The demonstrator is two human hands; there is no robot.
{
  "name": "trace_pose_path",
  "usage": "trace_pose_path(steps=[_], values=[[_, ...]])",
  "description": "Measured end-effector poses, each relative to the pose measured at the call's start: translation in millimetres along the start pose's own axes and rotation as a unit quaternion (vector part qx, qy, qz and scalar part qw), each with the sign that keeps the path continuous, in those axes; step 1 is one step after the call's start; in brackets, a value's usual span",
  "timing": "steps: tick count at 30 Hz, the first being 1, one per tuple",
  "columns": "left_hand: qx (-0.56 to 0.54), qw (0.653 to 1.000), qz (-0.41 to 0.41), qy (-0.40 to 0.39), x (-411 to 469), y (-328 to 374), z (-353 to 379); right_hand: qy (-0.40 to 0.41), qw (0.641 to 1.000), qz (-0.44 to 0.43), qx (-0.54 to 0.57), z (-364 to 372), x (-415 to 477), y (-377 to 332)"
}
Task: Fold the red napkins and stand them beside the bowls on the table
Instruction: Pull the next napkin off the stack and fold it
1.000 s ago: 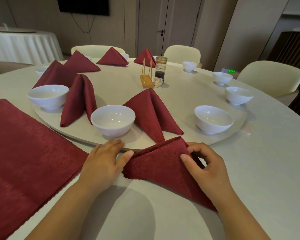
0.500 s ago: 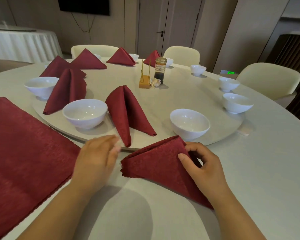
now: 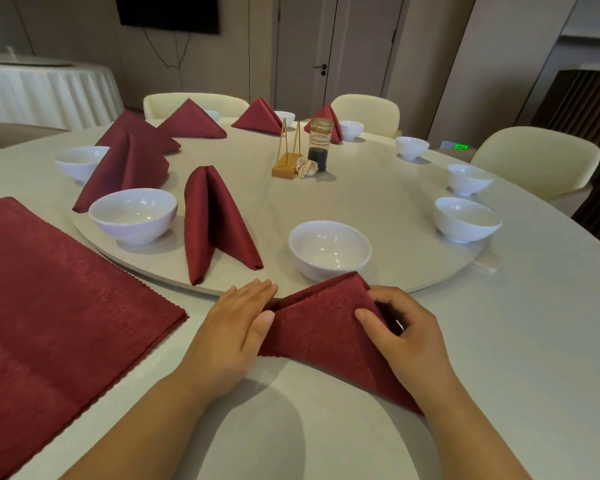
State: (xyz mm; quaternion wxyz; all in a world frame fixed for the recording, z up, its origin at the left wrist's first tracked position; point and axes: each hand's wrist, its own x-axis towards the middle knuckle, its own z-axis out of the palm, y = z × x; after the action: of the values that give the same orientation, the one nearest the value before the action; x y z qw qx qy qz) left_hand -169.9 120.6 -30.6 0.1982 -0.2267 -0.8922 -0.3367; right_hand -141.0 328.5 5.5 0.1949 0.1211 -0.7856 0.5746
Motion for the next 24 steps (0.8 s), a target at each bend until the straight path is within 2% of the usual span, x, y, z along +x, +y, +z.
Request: trace_pose_path(steps=[7,10,15,19,24], values=[[0.004,0.998,-0.066,-0.010,1,-2,1,-0.019,0.999,-0.017,-0.028,0,1,1],[0.005,0.996,-0.085,0.030,2,0,-2,-0.010,0.999,-0.006,-0.037,0,1,3],[0.068,0.990,-0.053,0.113,4,-6,-1,0.045,0.998,0.022,-0.023,-8,2,5],[0.045,0.987,-0.139,0.070,1,-15,-4,0.093,0.995,0.040,-0.023,-23,5,-4],[0.047,0.984,-0.165,0.043,1,-19,-6,0.167,0.985,0.014,-0.049,-40,20,-27]])
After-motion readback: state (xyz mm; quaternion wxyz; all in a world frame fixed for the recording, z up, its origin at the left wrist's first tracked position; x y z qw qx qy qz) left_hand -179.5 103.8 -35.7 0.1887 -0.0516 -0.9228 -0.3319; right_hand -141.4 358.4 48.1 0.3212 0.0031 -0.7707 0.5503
